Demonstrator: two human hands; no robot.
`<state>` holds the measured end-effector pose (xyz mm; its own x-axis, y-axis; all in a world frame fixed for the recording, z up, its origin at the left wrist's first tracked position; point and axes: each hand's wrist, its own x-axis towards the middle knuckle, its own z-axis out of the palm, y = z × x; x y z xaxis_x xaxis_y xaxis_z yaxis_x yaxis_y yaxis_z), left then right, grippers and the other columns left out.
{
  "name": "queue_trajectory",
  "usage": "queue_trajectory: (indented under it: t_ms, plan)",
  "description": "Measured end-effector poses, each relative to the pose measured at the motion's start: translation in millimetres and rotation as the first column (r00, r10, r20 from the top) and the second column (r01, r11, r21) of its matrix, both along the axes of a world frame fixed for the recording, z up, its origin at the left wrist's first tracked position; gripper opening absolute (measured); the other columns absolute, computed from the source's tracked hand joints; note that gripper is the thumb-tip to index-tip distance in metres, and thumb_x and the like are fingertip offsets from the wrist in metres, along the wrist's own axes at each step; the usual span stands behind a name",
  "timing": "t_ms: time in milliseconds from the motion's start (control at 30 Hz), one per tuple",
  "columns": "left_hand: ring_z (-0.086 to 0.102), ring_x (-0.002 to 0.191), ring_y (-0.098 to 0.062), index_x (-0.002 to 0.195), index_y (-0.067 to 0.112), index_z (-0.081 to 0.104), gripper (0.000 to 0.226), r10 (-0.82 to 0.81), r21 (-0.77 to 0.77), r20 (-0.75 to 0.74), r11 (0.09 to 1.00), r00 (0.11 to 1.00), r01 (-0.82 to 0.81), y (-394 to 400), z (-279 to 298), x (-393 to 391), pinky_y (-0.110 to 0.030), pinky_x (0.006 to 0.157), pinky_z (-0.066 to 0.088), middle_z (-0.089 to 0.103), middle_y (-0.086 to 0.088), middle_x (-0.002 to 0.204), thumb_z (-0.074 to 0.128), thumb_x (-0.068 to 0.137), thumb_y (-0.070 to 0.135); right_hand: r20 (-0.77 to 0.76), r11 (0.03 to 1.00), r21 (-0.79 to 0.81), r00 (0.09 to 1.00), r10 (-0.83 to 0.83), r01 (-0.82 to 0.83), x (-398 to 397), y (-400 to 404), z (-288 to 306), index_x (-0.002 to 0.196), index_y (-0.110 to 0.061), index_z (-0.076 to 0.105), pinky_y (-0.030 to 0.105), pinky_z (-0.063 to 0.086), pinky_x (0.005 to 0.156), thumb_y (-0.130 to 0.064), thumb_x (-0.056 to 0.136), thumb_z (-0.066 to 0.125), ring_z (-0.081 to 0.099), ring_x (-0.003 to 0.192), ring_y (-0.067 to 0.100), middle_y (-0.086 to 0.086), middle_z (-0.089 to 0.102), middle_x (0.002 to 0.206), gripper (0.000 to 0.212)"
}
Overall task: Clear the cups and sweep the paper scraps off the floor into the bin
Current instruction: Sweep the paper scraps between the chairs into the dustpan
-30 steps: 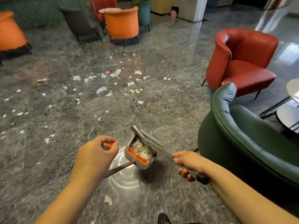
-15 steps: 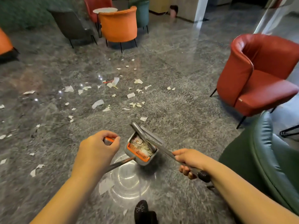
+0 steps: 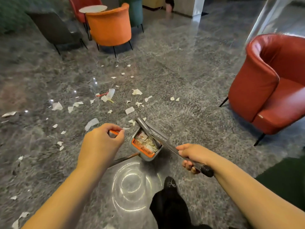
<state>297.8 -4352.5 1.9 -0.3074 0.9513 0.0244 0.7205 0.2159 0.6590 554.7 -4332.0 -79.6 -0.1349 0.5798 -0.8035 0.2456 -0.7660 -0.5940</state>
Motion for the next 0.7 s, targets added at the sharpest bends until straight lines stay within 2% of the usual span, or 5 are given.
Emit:
queue_trajectory:
  t_ms: [167,333,500,600,700]
  plan:
    - [0.055,0.057,-0.004,0.082,0.028,0.071,0.005,0.017,-0.026,0.002,1.000,1.000,-0.017,118.8,-2.2,18.8,-0.021,0.051,0.036,0.061,0.014,0.058,0.068,0.086,0.030,0.002,1.000,-0.013,1.000,0.016,-0.016,18.3,126.8,-0.9,0.127,-0.028,0.043,0.010,0.031,0.035,-0.012,0.101,0.032,0.036,0.031,0.006,0.002,0.042,0.047,0.033]
    - [0.057,0.061,-0.004,0.082,0.029,0.069,0.006,0.041,-0.032,0.027,0.999,0.999,-0.040,222.6,6.4,32.9,-0.021,0.052,0.037,0.064,0.015,0.064,0.068,0.088,0.030,0.025,0.999,-0.009,0.999,0.039,-0.039,34.1,234.3,15.8,0.119,-0.030,0.042,0.011,0.031,0.036,-0.011,0.100,0.032,0.035,0.031,0.006,0.005,0.041,0.058,0.029]
    - [0.057,0.059,0.003,0.082,0.028,0.070,0.005,0.043,-0.023,0.051,0.999,0.998,-0.041,309.7,9.6,42.7,-0.012,0.050,0.034,0.061,0.019,0.055,0.070,0.087,0.029,0.044,0.999,0.008,0.998,0.037,-0.037,45.5,321.5,24.3,0.120,-0.027,0.044,0.012,0.031,0.036,-0.010,0.099,0.033,0.036,0.032,0.007,0.004,0.041,0.053,0.029]
    - [0.057,0.060,0.000,0.076,0.033,0.067,0.011,0.025,-0.004,0.044,1.000,0.999,-0.025,376.9,4.9,43.6,-0.019,0.054,0.038,0.060,0.020,0.054,0.070,0.085,0.030,0.035,0.999,-0.018,0.999,0.035,-0.034,48.5,386.8,22.2,0.120,-0.028,0.044,0.013,0.031,0.036,-0.013,0.101,0.034,0.036,0.033,0.008,0.004,0.040,0.050,0.026]
    - [0.056,0.061,0.000,0.079,0.032,0.069,0.007,0.006,-0.006,0.032,1.000,0.999,-0.005,447.6,-0.3,42.7,-0.018,0.052,0.036,0.061,0.018,0.057,0.069,0.086,0.031,0.037,0.999,-0.036,0.999,-0.005,0.006,49.2,453.7,21.1,0.120,-0.026,0.046,0.012,0.031,0.036,-0.014,0.102,0.035,0.036,0.032,0.007,0.003,0.041,0.051,0.025]
